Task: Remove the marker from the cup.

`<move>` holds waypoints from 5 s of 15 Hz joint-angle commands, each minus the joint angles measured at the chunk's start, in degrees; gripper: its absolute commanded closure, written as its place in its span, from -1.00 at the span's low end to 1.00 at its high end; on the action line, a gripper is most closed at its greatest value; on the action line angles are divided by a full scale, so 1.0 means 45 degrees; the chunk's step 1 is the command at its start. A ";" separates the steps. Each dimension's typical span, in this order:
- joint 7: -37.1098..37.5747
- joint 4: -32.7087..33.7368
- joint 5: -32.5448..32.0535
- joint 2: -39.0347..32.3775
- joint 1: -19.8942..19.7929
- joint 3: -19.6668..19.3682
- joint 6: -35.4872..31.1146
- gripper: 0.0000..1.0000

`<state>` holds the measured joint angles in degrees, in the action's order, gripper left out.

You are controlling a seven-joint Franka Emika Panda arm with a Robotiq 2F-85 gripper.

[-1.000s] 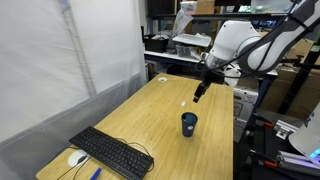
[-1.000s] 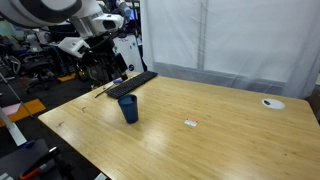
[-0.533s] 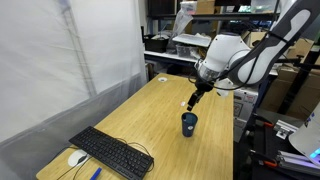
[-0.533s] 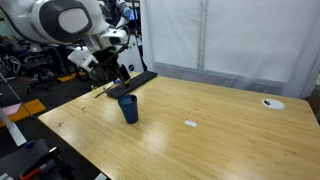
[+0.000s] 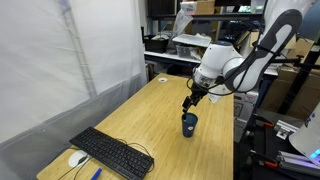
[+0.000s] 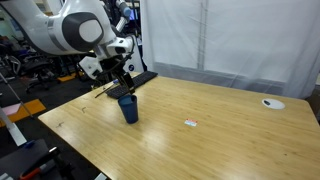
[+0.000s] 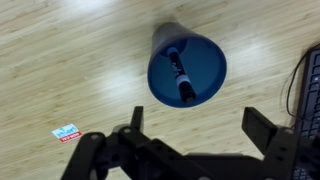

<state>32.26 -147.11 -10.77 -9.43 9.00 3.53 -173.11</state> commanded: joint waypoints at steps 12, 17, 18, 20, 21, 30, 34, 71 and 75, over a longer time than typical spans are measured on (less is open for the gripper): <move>0.2601 0.0563 -0.2102 -0.1094 0.1886 -0.1706 0.0047 -0.08; 0.2537 0.0628 -0.2110 -0.1137 0.1971 -0.1775 0.0067 0.00; 0.2528 0.0650 -0.2121 -0.1140 0.2004 -0.1772 0.0073 0.07; 0.2486 0.0693 -0.2089 -0.1187 0.2049 -0.1729 0.0060 0.28; 0.2478 0.0716 -0.2072 -0.1213 0.2071 -0.1721 0.0055 0.28; 0.2165 0.0991 -0.1919 -0.1845 0.1896 -0.1567 -0.0174 0.16; 0.2100 0.1389 -0.1923 -0.2261 0.1870 -0.1553 -0.0172 0.52; 0.4701 0.0941 -0.6117 0.1150 0.5345 -0.5037 0.1699 0.91; 0.3970 0.0834 -0.5679 0.2859 0.5356 -0.4617 0.3871 0.91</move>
<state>52.00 -142.21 -36.94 -1.82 32.72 -17.61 -162.25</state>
